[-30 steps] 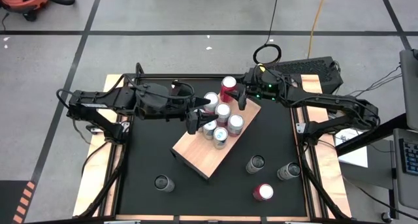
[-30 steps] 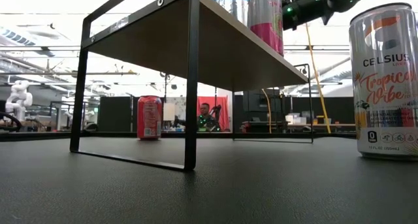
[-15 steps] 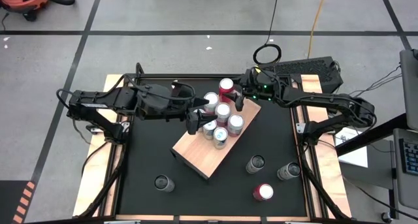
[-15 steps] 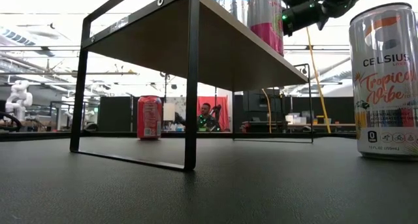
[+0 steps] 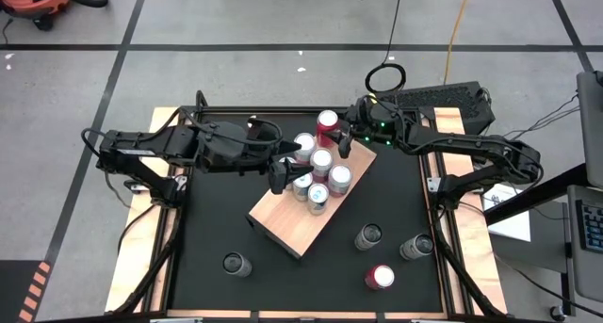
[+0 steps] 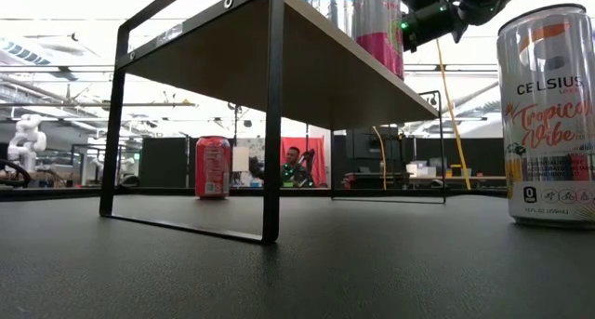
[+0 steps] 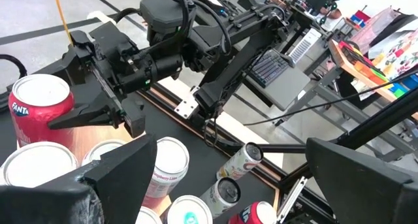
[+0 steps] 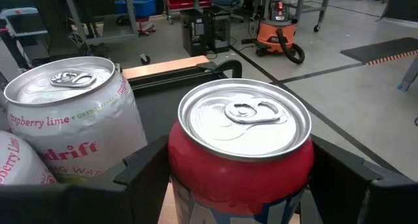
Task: Place canned beverage on shelf
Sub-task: Put the middle red soda can on the shelf
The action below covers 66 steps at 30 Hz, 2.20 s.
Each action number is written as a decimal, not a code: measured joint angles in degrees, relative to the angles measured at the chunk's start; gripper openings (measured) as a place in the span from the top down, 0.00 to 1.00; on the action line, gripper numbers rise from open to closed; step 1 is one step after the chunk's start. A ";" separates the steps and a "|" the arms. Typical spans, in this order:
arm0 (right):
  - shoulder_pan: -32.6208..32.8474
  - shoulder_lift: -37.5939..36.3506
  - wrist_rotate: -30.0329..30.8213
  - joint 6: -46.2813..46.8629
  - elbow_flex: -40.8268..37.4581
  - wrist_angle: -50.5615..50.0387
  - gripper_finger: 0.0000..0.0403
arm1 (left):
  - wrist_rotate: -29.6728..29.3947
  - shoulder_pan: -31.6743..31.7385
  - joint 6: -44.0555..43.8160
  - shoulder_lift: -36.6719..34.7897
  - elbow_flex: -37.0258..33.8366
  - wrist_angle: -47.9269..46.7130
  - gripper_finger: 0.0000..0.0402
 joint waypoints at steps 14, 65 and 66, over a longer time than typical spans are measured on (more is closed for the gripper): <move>0.00 0.00 0.00 1.05 0.00 -0.02 0.30 | -0.34 0.00 0.00 -0.02 0.00 0.02 0.02; 0.09 -12.01 -6.05 2.98 0.07 -26.56 0.58 | -3.43 0.00 0.33 0.00 0.00 -0.37 0.02; 0.09 -11.20 -6.05 2.69 0.07 -26.03 0.61 | -3.46 0.00 0.15 0.00 0.00 -0.37 0.02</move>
